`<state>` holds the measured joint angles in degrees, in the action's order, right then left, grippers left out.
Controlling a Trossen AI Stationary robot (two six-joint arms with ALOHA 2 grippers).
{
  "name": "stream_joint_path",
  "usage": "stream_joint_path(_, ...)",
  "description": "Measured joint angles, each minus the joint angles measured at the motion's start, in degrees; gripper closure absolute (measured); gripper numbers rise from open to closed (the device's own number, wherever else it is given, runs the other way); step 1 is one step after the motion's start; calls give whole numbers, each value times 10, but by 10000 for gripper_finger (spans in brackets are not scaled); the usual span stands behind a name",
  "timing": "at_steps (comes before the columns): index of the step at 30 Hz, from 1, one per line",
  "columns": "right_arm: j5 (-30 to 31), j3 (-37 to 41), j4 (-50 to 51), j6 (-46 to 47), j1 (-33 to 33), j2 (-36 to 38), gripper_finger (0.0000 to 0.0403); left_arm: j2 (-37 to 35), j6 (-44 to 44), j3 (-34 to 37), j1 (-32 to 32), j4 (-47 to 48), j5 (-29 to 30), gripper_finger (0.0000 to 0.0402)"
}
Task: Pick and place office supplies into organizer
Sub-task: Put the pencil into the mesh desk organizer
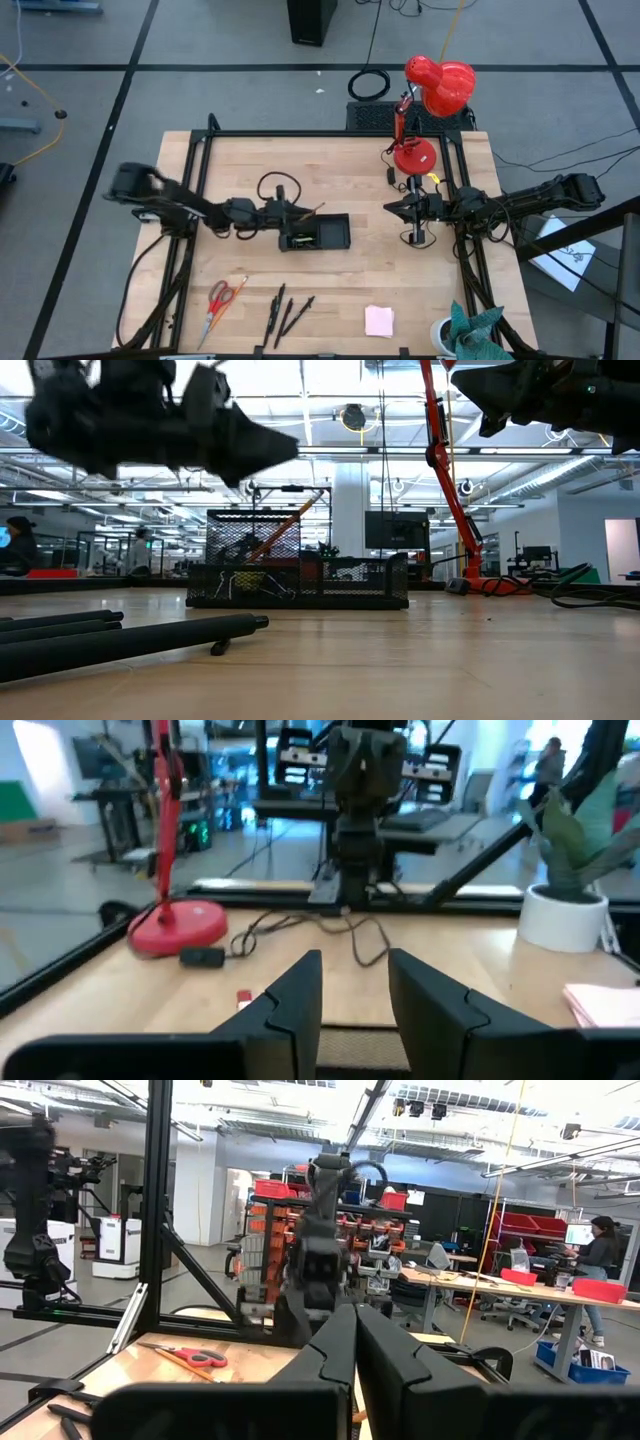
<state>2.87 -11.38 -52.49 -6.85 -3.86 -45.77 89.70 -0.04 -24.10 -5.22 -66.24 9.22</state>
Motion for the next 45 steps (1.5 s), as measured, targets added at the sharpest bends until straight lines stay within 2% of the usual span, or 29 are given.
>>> stream_joint_path(4, 0, 0, 0, 0, 0, 0, 399, -133, 20, -13, -42, 176, 79, 279)
stream_joint_path(7, 0, 0, 0, 0, 0, 0, 399, -216, 7, -52, -85, 380, 153, 279)
stream_joint_path(9, 0, 0, 0, 0, 0, 0, 399, -254, -36, -97, -117, 537, 208, 279)
stream_joint_path(11, 0, 0, 0, 0, 0, 0, 399, -265, -108, -155, -150, 711, 253, 279)
stream_joint_path(13, 0, 0, 0, 0, 0, 0, 399, -257, -196, -208, -183, 869, 265, 279)
stream_joint_path(15, 0, 0, 0, 0, 0, 0, 399, -233, -294, -252, -211, 984, 256, 279)
stream_joint_path(18, 0, 0, 0, 0, 0, 0, 399, -188, -426, -286, -245, 1093, 200, 279)
stream_joint_path(23, 0, 0, 0, 2, 0, 0, 399, -96, -580, -287, -290, 1123, 87, 279)
stream_joint_path(30, 0, 0, 0, 21, 0, 0, 399, 15, -659, -287, -333, 1128, 44, 279)
stream_joint_path(35, -1, 0, 1, 28, 0, 0, 399, 45, -716, -287, -347, 1127, 10, 279)
stream_joint_path(45, -1, 0, 3, 28, 0, 0, 399, 57, -783, -287, -373, 1127, -3, 279)
